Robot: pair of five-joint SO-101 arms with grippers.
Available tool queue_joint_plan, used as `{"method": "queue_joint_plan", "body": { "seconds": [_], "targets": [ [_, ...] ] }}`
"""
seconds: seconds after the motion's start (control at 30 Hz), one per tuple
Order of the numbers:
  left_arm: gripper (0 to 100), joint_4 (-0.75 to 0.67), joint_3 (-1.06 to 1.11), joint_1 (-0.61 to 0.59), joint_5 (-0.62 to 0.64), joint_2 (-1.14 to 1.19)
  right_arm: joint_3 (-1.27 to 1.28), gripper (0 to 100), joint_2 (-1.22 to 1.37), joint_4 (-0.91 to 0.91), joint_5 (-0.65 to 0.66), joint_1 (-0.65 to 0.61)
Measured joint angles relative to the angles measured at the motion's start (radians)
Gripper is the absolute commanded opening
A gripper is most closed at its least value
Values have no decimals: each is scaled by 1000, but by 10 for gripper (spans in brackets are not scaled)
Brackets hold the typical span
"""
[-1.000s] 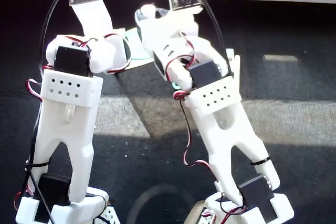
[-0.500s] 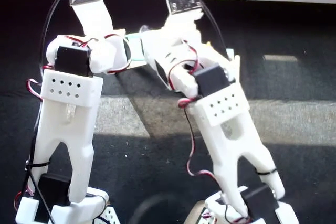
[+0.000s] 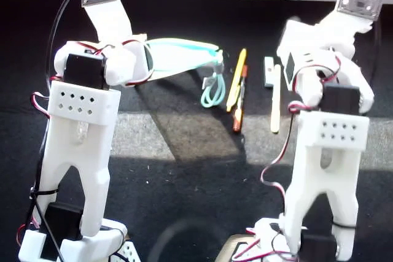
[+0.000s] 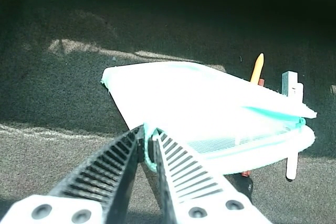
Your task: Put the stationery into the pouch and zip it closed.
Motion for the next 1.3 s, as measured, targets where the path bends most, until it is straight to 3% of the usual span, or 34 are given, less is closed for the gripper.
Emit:
{"method": "queue_joint_plan", "body": {
  "seconds": [0.17,0.33,0.57,0.87,1.13,1.2,1.3],
  "targets": [
    [9,0,0,0,0,0,69,154,230,2,29,32],
    [9,0,0,0,0,0,38,272,473,2,143,28],
    [9,0,0,0,0,0,-295,220,775,15,157,41],
    [9,0,0,0,0,0,-690,220,1097,270,160,41],
    [9,0,0,0,0,0,-924,215,1327,347,161,40],
    [9,0,0,0,0,0,-982,173,1359,365,161,40],
    [9,0,0,0,0,0,-1057,1,1381,419,161,49]
  ]
}}
